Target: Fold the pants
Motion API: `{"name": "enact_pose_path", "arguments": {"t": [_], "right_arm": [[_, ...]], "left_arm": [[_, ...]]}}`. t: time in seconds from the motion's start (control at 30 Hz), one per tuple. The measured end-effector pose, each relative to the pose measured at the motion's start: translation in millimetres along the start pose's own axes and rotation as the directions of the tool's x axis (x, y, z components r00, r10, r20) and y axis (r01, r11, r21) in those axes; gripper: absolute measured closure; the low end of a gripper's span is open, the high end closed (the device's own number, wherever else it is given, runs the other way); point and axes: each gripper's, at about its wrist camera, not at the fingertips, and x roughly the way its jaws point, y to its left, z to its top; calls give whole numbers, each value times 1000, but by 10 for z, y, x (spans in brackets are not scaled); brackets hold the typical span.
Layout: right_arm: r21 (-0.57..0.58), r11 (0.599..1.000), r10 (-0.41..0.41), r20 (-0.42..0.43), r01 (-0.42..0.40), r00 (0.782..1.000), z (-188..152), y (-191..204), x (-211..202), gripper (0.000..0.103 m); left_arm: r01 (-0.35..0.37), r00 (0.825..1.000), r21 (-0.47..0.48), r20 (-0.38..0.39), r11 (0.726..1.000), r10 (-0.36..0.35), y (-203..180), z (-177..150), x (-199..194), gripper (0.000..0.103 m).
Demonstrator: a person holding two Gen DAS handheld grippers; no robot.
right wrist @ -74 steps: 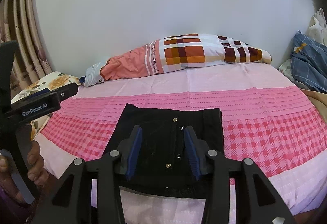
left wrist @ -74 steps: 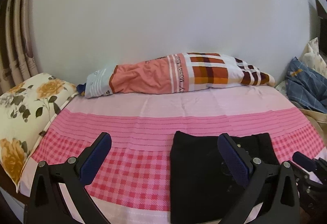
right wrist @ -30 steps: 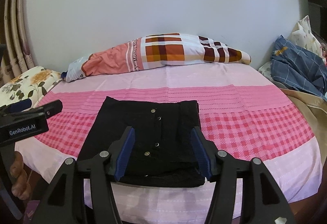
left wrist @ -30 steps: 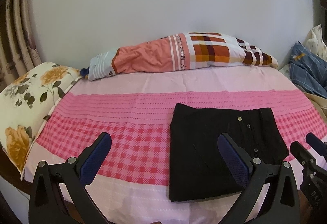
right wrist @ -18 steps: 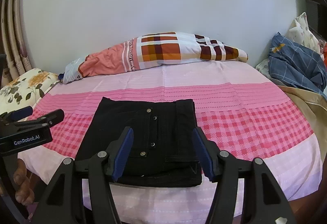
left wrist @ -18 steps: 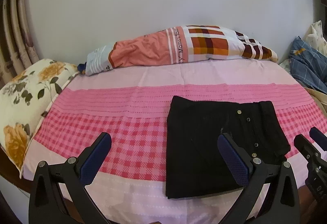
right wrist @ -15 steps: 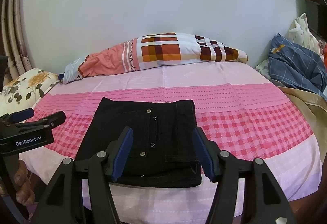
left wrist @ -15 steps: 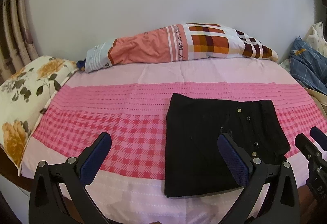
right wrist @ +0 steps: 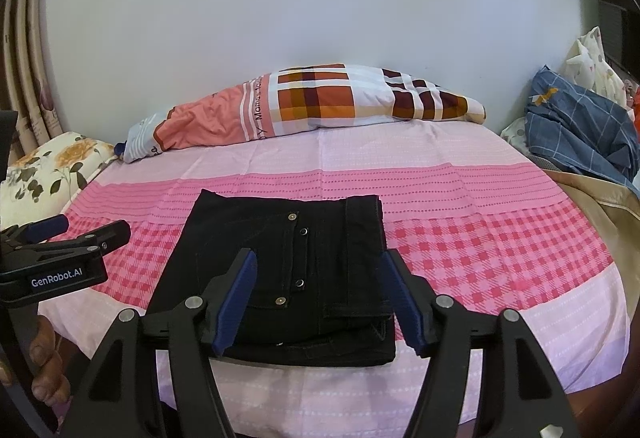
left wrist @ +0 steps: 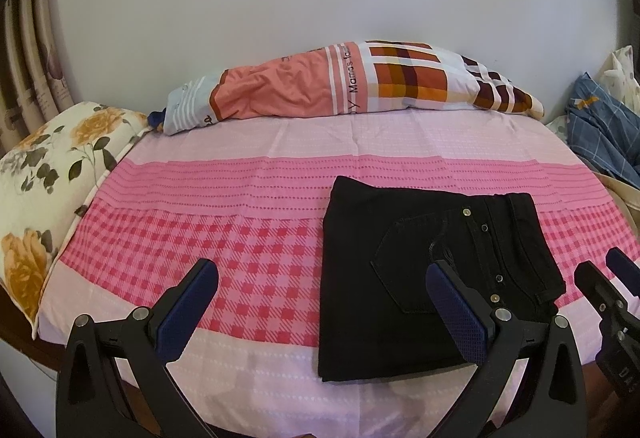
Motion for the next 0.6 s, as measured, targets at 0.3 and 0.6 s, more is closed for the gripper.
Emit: {"name": "enact_pose_path", "arguments": {"t": [0.3, 0.6], "right_arm": [[0, 1000, -12, -4, 12, 1000, -4, -13, 21, 41], [-9, 1000, -17, -9, 17, 1000, -12, -27, 39, 40]], "left_arm": [[2, 1000, -6, -2, 1000, -2, -7, -26, 26, 0], [-5, 1000, -14, -3, 1000, 5, -8, -56, 39, 0]]}}
